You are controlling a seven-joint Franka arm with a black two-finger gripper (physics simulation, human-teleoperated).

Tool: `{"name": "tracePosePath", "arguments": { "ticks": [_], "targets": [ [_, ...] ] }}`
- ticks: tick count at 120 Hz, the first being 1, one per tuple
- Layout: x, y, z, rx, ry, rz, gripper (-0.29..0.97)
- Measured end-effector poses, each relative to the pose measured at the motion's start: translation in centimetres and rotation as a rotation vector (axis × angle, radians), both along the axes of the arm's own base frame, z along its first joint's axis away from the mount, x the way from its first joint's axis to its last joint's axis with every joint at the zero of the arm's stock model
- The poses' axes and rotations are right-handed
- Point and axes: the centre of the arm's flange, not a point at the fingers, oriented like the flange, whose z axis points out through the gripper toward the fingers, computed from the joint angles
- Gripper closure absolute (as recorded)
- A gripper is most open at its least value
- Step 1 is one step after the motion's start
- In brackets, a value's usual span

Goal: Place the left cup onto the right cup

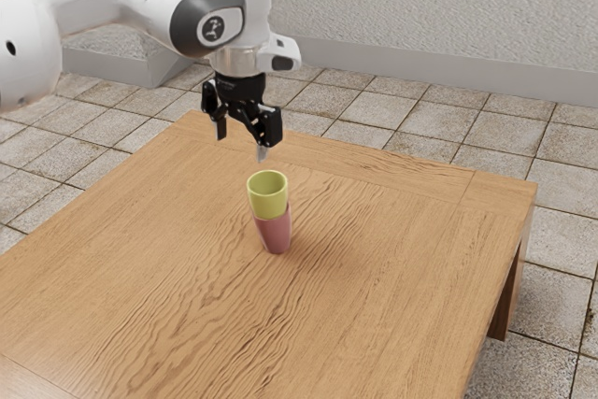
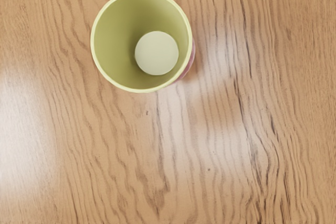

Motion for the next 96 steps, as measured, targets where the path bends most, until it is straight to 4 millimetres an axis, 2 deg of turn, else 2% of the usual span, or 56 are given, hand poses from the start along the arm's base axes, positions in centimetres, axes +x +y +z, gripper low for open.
{"name": "tracePosePath", "arguments": {
  "ticks": [41, 65, 96],
  "targets": [
    [-3.5, -0.4, 2.5, -0.017, -0.003, -0.008, 0.00],
    [-4.2, -0.3, 3.2, -0.018, -0.005, -0.007, 0.00],
    [-4.2, 0.1, 3.2, -0.016, 0.003, -0.001, 0.00]
  ]
}}
